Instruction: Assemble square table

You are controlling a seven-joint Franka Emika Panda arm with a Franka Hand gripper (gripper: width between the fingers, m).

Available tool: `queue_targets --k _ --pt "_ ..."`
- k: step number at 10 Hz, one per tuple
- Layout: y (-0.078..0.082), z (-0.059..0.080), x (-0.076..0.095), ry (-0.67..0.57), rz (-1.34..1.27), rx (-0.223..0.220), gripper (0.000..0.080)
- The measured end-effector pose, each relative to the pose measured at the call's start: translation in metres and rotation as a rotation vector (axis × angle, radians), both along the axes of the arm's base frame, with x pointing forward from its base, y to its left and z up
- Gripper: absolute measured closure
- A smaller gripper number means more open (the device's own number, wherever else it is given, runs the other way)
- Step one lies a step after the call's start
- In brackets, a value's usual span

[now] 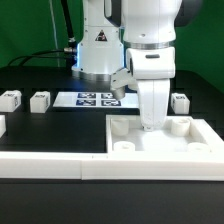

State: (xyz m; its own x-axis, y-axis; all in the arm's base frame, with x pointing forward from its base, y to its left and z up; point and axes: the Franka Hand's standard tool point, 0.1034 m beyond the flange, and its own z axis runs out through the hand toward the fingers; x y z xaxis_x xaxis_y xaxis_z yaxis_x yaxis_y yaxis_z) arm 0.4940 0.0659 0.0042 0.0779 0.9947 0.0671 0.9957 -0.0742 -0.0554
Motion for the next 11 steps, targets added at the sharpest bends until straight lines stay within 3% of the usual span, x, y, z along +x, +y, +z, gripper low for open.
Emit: queue_targets --k 1,2,3,4,5,6,11 --pt "-0.0004 0.0004 0.0006 -0.001 -0.001 0.0 0.0746" --pt "-0.0006 0.0008 0.001 -0.002 -0.002 0.0 0.0558" --pt "-0.0008 0.0012 0.0014 -0.004 -0.002 0.0 0.0423" --pt "-0.0008 0.0016 0.0018 -0.005 -0.002 0.0 0.0423" --pt "-0.0009 0.0019 0.0023 -0.006 -0.002 0.0 0.0244" --pt "-0.0009 0.002 0.0025 -0.007 -0.003 0.0 0.0179" --pt "-0.0011 0.0021 0.0027 -0.007 -0.003 0.0 0.015"
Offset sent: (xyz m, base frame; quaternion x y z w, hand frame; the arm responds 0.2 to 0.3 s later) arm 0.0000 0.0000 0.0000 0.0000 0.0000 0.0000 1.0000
